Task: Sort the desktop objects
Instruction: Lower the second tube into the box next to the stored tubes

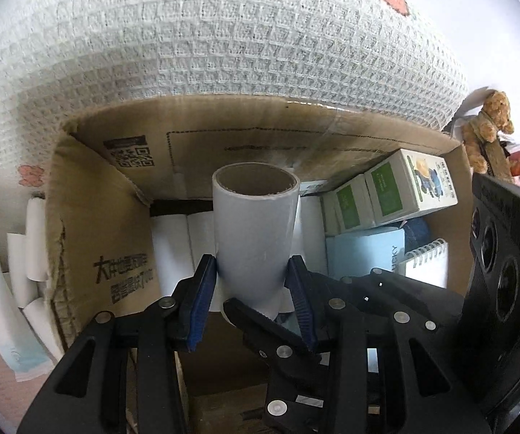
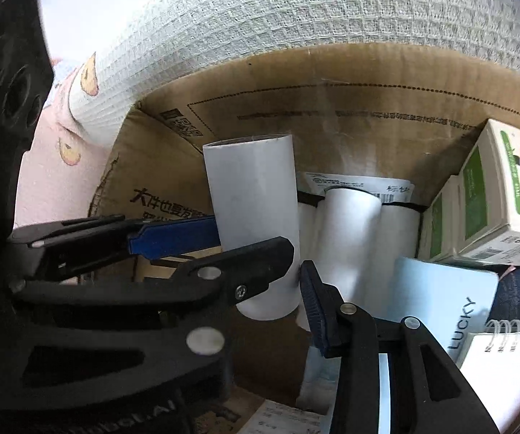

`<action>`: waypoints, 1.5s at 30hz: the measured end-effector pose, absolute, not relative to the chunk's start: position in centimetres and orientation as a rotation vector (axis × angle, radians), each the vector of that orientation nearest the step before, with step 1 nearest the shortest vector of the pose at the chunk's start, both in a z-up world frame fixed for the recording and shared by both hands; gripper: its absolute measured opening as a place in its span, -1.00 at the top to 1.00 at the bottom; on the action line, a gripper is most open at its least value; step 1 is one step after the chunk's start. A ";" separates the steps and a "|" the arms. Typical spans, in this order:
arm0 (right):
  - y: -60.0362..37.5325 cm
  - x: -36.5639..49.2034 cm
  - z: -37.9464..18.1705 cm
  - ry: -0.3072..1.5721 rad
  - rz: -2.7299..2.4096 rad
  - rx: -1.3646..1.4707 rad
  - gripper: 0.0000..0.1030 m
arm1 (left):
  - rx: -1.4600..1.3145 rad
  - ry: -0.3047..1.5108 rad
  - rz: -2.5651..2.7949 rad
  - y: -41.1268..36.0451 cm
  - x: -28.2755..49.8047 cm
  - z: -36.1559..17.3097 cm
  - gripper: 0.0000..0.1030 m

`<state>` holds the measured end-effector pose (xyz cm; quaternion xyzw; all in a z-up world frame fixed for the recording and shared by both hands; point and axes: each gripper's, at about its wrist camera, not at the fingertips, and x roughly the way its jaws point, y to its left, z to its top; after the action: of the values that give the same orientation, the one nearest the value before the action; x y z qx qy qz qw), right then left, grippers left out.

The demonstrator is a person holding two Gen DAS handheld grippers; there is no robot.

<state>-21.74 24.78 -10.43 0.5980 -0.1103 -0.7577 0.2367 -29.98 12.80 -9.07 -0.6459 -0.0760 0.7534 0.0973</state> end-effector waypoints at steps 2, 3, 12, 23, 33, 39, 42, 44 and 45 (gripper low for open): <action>24.7 -22.0 -10.5 -0.321 -2.063 1.649 0.27 | -1.929 -0.223 2.202 12.6 -30.0 -9.1 0.17; 24.7 -22.1 -10.7 -0.326 -2.063 1.659 0.27 | -1.935 -0.241 2.182 12.3 -30.1 -9.0 0.19; 23.3 -23.2 -11.7 -0.299 -2.056 1.726 0.27 | -1.942 -0.276 2.151 9.9 -29.9 -8.6 0.86; 22.1 -24.2 -13.1 -0.327 -1.986 1.839 0.27 | -1.912 -0.205 2.196 8.6 -28.6 -8.3 0.96; 21.0 -24.6 -13.0 -0.277 -2.018 1.854 0.27 | -1.885 -0.232 2.189 7.3 -27.8 -7.6 0.96; 20.5 -24.7 -11.6 -0.231 -2.039 1.820 0.27 | -1.881 -0.223 2.198 6.4 -26.2 -7.9 0.96; 20.4 -24.6 -10.5 -0.160 -2.093 1.804 0.27 | -1.874 -0.191 2.231 6.5 -26.6 -7.6 0.96; 20.4 -24.5 -9.8 -0.125 -2.117 1.794 0.27 | -1.839 -0.161 2.264 7.7 -26.7 -7.3 0.96; 20.4 -24.4 -9.5 -0.121 -2.121 1.786 0.27 | -1.805 -0.149 2.286 7.8 -26.5 -6.8 0.96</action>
<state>-24.45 20.42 -9.50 0.6326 -0.0429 -0.7515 0.1820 -26.52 7.78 -6.81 -0.6150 -0.0508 0.7788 0.1122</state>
